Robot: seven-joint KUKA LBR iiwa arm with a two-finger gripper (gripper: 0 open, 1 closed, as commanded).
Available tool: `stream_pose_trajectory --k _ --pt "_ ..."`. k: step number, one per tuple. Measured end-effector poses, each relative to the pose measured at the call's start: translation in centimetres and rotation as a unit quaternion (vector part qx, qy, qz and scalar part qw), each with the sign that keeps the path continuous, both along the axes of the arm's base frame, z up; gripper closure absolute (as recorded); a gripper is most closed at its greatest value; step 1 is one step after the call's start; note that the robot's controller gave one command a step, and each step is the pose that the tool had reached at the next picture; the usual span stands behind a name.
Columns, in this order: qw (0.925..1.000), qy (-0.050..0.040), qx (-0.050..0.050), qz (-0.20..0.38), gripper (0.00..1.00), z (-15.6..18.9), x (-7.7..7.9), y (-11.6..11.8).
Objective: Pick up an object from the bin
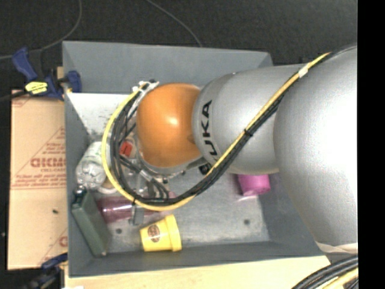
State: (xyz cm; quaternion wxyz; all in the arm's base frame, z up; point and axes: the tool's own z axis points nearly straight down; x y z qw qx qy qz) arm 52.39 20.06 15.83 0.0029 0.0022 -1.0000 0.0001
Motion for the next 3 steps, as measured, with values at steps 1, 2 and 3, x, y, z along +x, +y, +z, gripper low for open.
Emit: stream_pose_trajectory --k 1,2,3 --pt "1.0 -0.0039 0.001 -0.003 0.0 0.4 0.2 -0.1" --pt "0.9985 0.0008 0.0 -0.054 0.0 -8.9 -1.2 -1.5" --pt "0.9997 -0.0047 0.001 -0.023 0.0 -2.0 -1.5 -1.7"
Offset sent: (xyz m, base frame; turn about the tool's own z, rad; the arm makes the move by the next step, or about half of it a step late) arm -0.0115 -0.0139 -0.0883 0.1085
